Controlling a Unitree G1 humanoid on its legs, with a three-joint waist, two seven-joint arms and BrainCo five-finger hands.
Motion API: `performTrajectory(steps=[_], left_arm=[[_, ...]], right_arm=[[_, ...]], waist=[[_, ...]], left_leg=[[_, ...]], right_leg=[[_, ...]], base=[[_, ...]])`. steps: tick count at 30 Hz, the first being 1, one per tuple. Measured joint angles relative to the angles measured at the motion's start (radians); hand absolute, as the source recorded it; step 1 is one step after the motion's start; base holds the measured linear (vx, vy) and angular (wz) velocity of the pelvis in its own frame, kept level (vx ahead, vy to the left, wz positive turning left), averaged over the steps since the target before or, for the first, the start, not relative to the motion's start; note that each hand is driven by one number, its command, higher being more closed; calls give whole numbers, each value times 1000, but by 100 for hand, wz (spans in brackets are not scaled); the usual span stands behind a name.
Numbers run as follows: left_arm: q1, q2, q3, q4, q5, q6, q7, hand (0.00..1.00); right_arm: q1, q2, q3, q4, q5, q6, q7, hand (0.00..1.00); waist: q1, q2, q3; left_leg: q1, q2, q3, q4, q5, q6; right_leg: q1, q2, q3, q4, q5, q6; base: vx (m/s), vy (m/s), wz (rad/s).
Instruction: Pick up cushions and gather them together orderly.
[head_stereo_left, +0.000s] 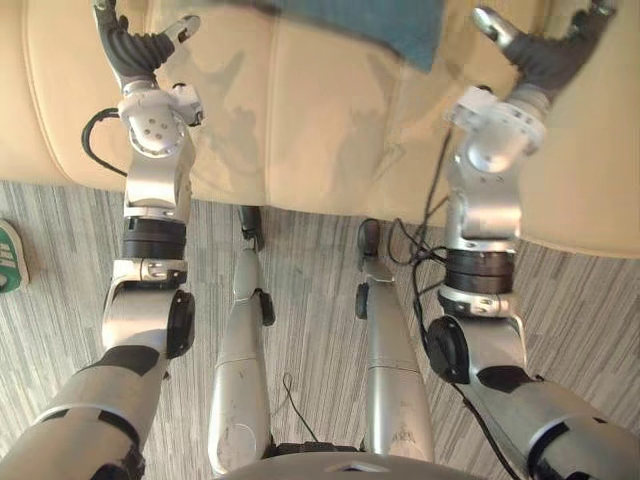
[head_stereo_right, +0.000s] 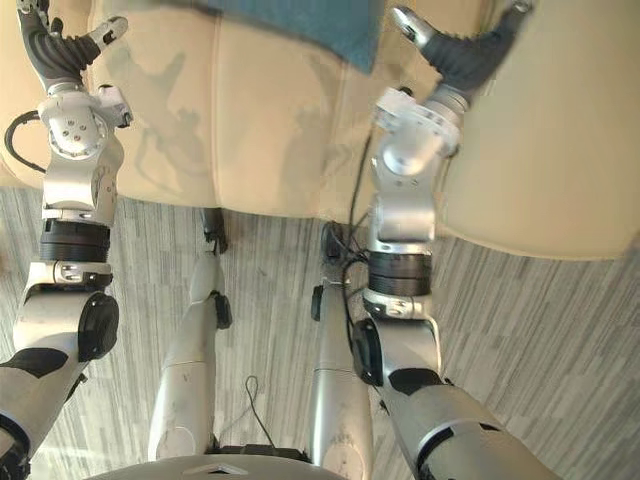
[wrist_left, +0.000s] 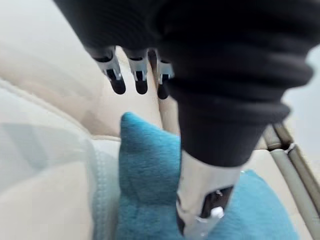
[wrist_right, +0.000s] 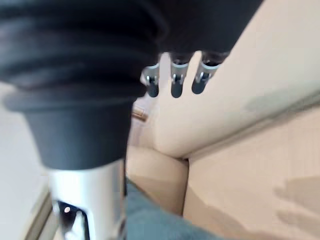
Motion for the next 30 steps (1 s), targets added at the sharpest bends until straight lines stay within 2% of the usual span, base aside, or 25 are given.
performTrajectory(steps=[3, 7, 9, 11, 13, 15, 17, 19, 23, 27, 29, 30], left_arm=[[102, 44, 1, -84, -9, -28, -15, 0], [330, 29, 37, -177, -8, -75, -54, 0], [448, -34, 92, -179, -10, -84, -68, 0], [657, -135, 132, -175, -27, -83, -95, 0], [780, -186, 141, -154, -33, -82, -111, 0], [965, -254, 156, -30, -39, -76, -137, 0], [1032, -289, 180, 60, -26, -71, -150, 0], [1080, -344, 242, 258, 24, -46, -164, 0], [1106, -406, 285, 476, 102, -14, -206, 0], [1115, -417, 319, 528, 109, -14, -233, 0], [1112, -415, 314, 544, 109, -15, -247, 0], [1108, -414, 314, 547, 109, -15, -250, 0]], right_arm=[[143, -60, 6, -74, 19, -21, 62, 0], [381, -84, 25, -158, 20, -59, 173, 0], [495, -67, 50, -173, 23, -77, 219, 0], [660, 9, 70, -165, 40, -93, 297, 0], [754, 54, 84, -118, 41, -103, 334, 0], [909, 137, 94, 39, 63, -104, 387, 0], [963, 170, 95, 132, 62, -103, 415, 0], [1014, 193, 102, 320, 57, -102, 435, 0], [1037, 219, 76, 572, 56, -97, 464, 0], [1040, 230, 44, 692, 37, -83, 490, 0], [1037, 231, 34, 719, 24, -81, 492, 0], [1030, 231, 29, 745, 17, -79, 498, 0]], waist=[[-3, 0, 0], [-7, 1, -2], [-5, 0, -34], [-4, 0, -81], [3, -10, -104], [5, -23, -198], [4, -23, -246], [-8, -22, -313], [-5, -20, -383], [-5, -12, -416], [-6, -22, -428], [-2, -18, -431]], left_leg=[[79, 4, 8, 0, -22, 35], [202, 9, 8, 0, -31, 45], [241, 9, 6, 0, -56, 55], [305, 8, 5, 0, -77, 58], [366, 7, 14, 0, -98, 57], [468, 5, 32, 0, -142, 48], [523, 5, 55, 0, -162, 48], [607, 6, 85, 0, -189, 45], [712, 13, 134, 0, -229, 25], [793, 17, 184, -1, -256, 10], [812, 17, 199, 0, -264, 5], [828, 18, 217, 0, -268, 2]], right_leg=[[68, 4, -2, 12, -16, -8], [215, 5, -22, -28, -23, -14], [268, 3, -31, -56, -31, -15], [356, -1, -40, -102, -34, -22], [426, -4, -38, -129, -35, -20], [540, -8, -32, -187, -40, -18], [599, -9, -18, -220, -38, -19], [691, -17, -16, -273, -32, -24], [802, -16, 7, -348, -11, -18], [871, -15, 39, -389, 3, -17], [885, -13, 57, -408, 14, -15], [892, -11, 73, -413, 21, -15]], base=[[-8, -164, -5], [45, -121, 4], [61, -83, 9], [76, -56, 5], [87, -32, -3], [134, -6, -13], [157, 9, -27], [140, 16, -33], [101, 8, -29], [73, 6, -36], [31, 11, -38], [22, 10, -38]])
